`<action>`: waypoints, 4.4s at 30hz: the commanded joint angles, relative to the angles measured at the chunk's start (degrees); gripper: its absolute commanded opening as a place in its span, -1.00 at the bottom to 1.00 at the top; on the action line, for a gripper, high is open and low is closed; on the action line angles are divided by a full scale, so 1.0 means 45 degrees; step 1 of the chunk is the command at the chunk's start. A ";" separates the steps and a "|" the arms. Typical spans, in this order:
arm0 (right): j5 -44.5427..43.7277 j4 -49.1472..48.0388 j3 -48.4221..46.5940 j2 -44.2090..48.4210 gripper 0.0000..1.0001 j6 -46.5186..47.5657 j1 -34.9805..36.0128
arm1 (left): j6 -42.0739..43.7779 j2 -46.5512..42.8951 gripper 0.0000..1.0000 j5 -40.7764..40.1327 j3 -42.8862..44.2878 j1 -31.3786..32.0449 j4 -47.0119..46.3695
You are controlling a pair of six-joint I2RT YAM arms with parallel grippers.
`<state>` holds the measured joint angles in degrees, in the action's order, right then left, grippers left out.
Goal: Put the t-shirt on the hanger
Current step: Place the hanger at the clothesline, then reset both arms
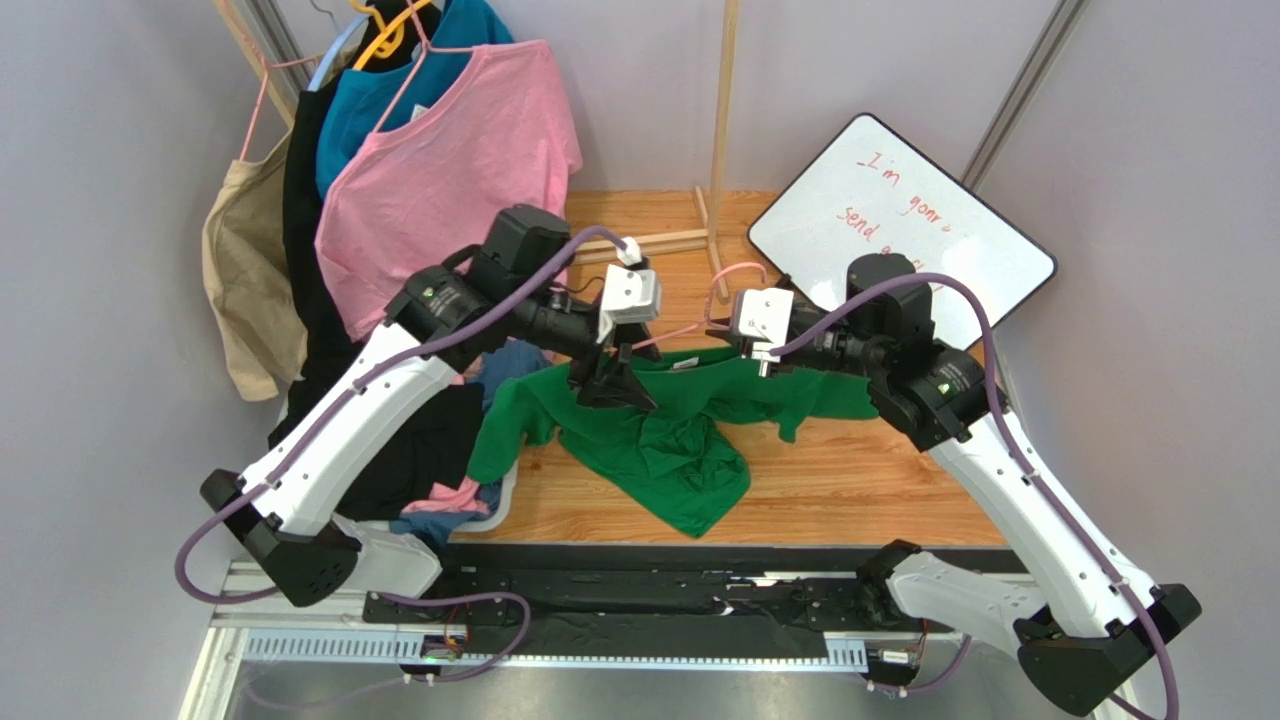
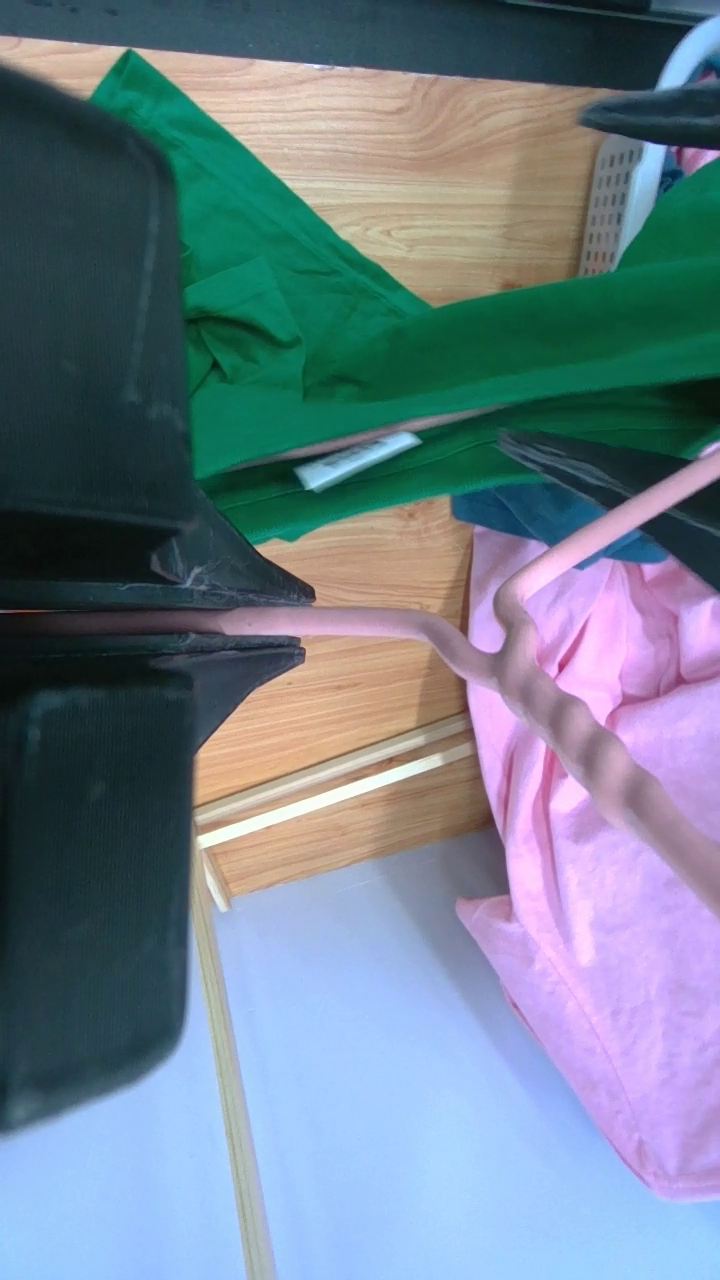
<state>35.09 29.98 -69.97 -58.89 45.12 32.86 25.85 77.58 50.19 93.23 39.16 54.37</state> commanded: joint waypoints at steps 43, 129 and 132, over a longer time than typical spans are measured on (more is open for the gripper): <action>-0.7016 -0.1232 -0.0094 0.3321 1.00 -0.3406 0.0139 | -0.7521 0.3845 -1.00 -1.0547 0.8293 -0.3389 -0.2607; -0.8520 0.1736 0.0354 0.5331 1.00 -0.4207 0.0119 | -0.6806 -0.0890 0.99 -0.8851 0.2816 -0.7432 -0.1775; -0.8988 0.2263 0.0685 0.5723 1.00 -0.4460 0.0139 | -0.5765 -0.1399 0.99 -0.7525 0.3168 -0.7432 0.0665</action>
<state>-1.15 37.23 -67.13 -35.35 26.74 33.34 -10.74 74.41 11.33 105.97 5.96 42.89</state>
